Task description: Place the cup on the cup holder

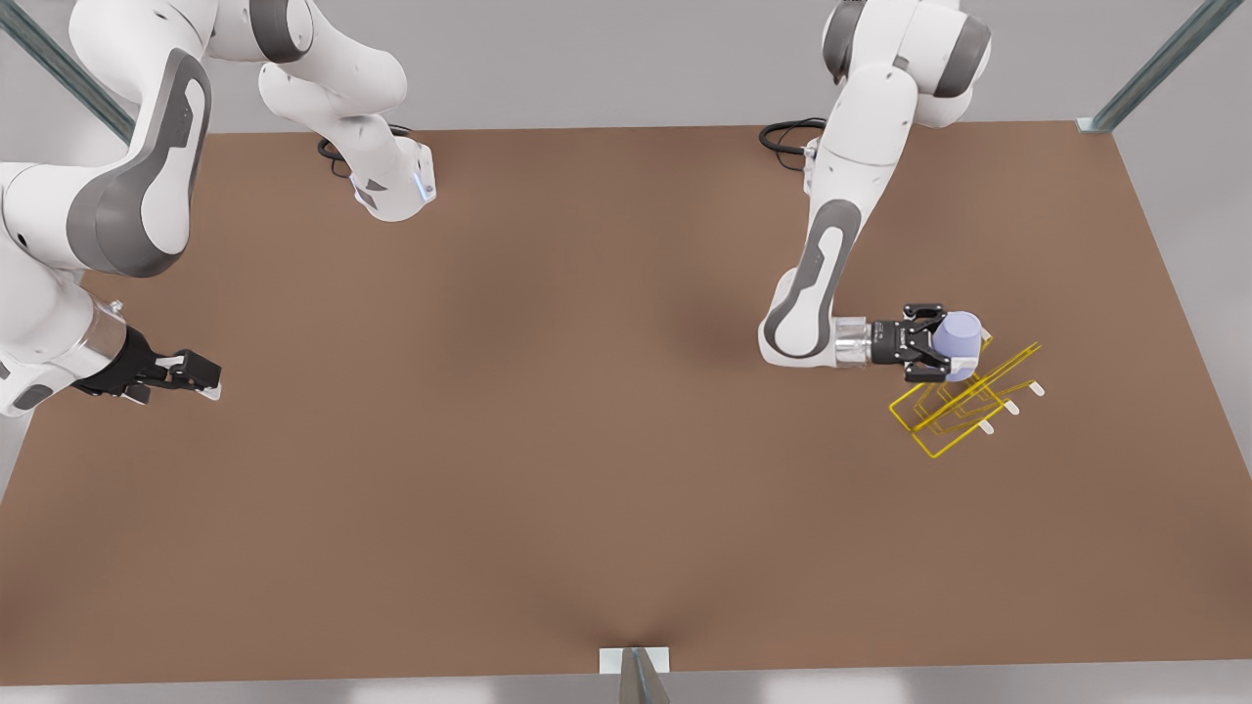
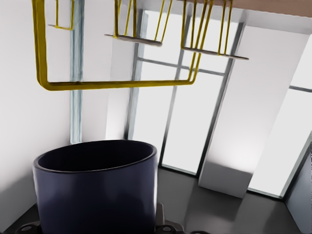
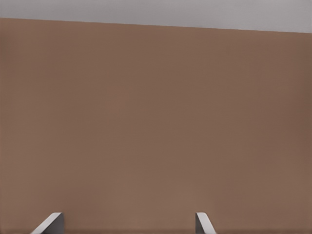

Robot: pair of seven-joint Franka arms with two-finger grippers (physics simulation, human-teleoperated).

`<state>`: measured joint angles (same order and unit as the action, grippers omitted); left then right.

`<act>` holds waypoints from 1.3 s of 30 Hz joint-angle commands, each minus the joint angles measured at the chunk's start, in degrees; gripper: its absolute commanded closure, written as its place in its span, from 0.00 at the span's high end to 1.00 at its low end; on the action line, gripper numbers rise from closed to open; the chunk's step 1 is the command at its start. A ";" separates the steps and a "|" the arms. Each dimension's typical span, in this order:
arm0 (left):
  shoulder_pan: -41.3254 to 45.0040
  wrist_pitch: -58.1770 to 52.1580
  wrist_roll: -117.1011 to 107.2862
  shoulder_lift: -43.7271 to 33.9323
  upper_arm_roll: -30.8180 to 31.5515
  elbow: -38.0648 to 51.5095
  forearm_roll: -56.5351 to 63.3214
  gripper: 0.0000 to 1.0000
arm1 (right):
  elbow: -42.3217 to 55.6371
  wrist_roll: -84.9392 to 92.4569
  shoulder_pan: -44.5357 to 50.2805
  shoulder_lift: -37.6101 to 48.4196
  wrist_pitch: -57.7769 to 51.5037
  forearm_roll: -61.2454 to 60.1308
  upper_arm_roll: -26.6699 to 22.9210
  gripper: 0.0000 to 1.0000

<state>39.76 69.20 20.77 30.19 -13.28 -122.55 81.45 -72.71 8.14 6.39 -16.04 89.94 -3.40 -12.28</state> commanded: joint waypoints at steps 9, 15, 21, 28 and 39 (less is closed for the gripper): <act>-2.14 0.85 -17.78 2.60 -0.07 0.21 -0.42 0.76 | 0.03 0.04 -0.06 0.04 -0.03 -0.03 -0.03 1.00; -2.14 0.94 -17.96 4.18 0.54 0.65 -0.42 0.76 | 0.03 -0.05 -0.06 0.04 -0.03 -0.12 -0.03 1.00; -2.05 0.85 -20.07 3.65 0.36 -1.28 -0.51 0.76 | 0.03 -0.05 0.03 0.04 0.06 -0.12 -0.03 1.00; -1.17 0.50 -20.77 3.39 0.89 -2.25 -0.60 0.76 | 0.03 -0.05 0.03 0.04 0.06 -0.12 -0.03 1.00; -1.09 0.41 -22.88 3.65 0.80 -3.39 -0.86 1.00 | 0.03 -0.05 -0.06 -0.05 0.06 -0.20 -0.03 1.00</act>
<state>38.67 69.79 2.53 33.89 -12.43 -126.00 80.64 -72.71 8.10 6.40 -16.11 90.02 -3.49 -12.28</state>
